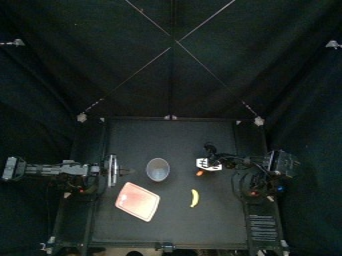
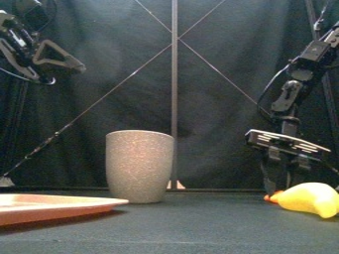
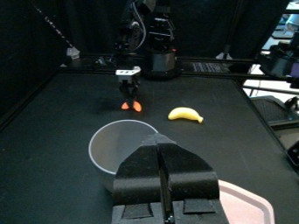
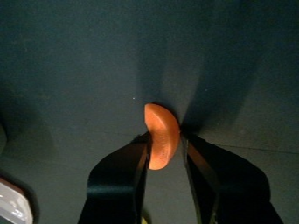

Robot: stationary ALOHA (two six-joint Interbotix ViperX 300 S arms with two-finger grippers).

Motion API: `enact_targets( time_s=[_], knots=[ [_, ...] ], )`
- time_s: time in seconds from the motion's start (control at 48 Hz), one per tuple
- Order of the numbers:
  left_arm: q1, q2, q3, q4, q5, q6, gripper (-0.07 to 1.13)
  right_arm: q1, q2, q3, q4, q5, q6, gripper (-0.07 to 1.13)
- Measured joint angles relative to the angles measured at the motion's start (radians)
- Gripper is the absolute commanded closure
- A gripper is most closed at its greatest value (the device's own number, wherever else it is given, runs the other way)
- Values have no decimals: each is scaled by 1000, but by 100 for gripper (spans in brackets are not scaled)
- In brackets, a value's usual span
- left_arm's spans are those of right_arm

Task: Pick the tangerine then place it in the grey bowl
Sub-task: Place tangerine in the grey bowl

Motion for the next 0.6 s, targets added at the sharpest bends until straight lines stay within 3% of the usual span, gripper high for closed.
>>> enact_targets(
  time_s=[0.354, 0.604],
  knots=[
    [0, 0, 0, -2, 0, 0, 95, 78, -140, -129, -52, 8, -3, 40],
    [0, -3, 0, -2, 0, 3, 94, 153, -169, -247, -156, -230, -8, 40]
  ],
)
